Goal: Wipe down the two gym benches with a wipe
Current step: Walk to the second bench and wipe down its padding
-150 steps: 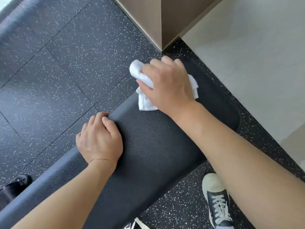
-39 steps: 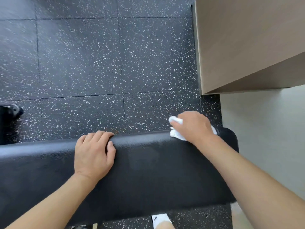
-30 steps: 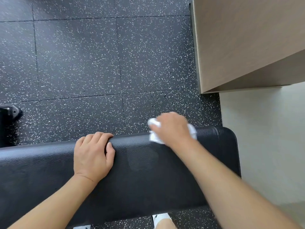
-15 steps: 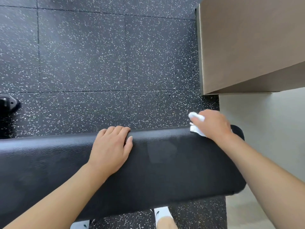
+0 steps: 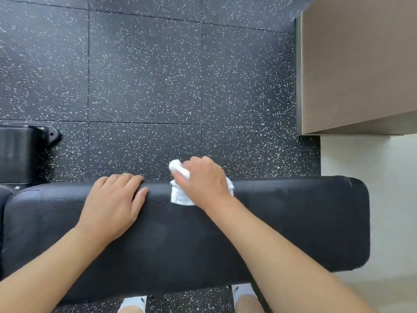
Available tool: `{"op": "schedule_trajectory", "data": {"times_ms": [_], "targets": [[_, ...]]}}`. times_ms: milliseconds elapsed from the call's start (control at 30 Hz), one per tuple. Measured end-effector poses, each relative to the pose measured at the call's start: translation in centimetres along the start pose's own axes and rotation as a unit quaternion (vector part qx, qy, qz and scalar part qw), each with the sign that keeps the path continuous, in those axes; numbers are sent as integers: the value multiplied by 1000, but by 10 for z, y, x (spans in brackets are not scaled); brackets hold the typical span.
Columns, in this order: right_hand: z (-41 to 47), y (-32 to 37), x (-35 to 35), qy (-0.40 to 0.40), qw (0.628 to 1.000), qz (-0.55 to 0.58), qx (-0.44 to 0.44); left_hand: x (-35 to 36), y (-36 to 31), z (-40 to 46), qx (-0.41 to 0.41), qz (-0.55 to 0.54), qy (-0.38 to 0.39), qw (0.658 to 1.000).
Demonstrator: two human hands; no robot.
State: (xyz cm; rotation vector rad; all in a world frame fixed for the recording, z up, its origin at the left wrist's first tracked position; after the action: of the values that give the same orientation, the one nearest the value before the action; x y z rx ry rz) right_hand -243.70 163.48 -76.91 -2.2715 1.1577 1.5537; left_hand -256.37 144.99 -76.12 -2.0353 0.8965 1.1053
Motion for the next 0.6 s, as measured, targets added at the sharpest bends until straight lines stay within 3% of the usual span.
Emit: {"op": "schedule_trajectory", "data": {"times_ms": [133,233,333,433,600], "targets": [[-12,-103,-31,56,985,-59,151,2,0,2,-5,-9,-16,1000],[-22,-132,-47,62,972,-122,192,5,2,2,-9,-24,-23,999],[-15,-81,-37,31,973,-124,191,4,6,2,5,-35,-17,999],[5,15,-6,14,992,-74,105,0,14,-2,19,-52,-7,998],[35,149,44,7,999,-38,9,-6,70,-15,-36,-88,-28,995]]}}
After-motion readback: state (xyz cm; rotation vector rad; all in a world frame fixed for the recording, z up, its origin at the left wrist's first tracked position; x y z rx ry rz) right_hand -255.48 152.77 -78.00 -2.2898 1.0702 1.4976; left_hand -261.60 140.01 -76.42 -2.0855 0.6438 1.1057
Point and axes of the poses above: each hand's wrist, its own z-axis towards the middle knuckle, its own x-axis out of the palm, y = z × x, the point moved 1 cm from there along z, towards the middle knuckle, and after that the axes turned 4 degrees about -z, right-handed, at the moved point
